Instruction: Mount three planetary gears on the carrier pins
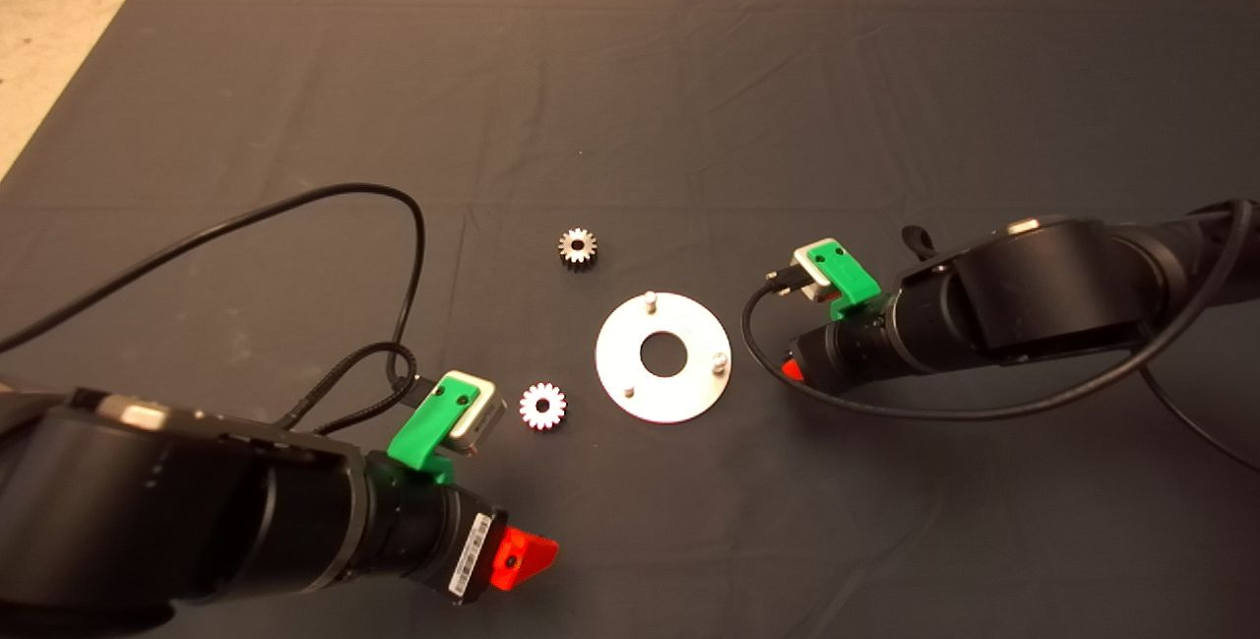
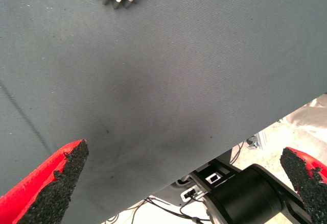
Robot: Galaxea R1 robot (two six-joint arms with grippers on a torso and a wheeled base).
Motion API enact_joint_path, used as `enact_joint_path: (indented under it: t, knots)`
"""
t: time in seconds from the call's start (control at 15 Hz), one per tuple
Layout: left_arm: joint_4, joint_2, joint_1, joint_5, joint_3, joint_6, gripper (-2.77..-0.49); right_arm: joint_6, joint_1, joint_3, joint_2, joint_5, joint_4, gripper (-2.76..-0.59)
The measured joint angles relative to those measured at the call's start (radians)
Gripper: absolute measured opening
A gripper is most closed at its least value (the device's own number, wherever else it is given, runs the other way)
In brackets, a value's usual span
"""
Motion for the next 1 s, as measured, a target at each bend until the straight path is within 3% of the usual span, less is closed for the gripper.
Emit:
enact_joint_path:
  t: [0.27,1.0]
  knots:
    - [0.0,0.0,0.0,0.0,0.0,0.0,-0.51,0.0,0.003,0.001,0.014,0.0,0.001,-2.38]
    - [0.0,0.0,0.0,0.0,0.0,0.0,-0.51,0.019,0.01,-0.014,0.122,0.0,0.001,-2.39]
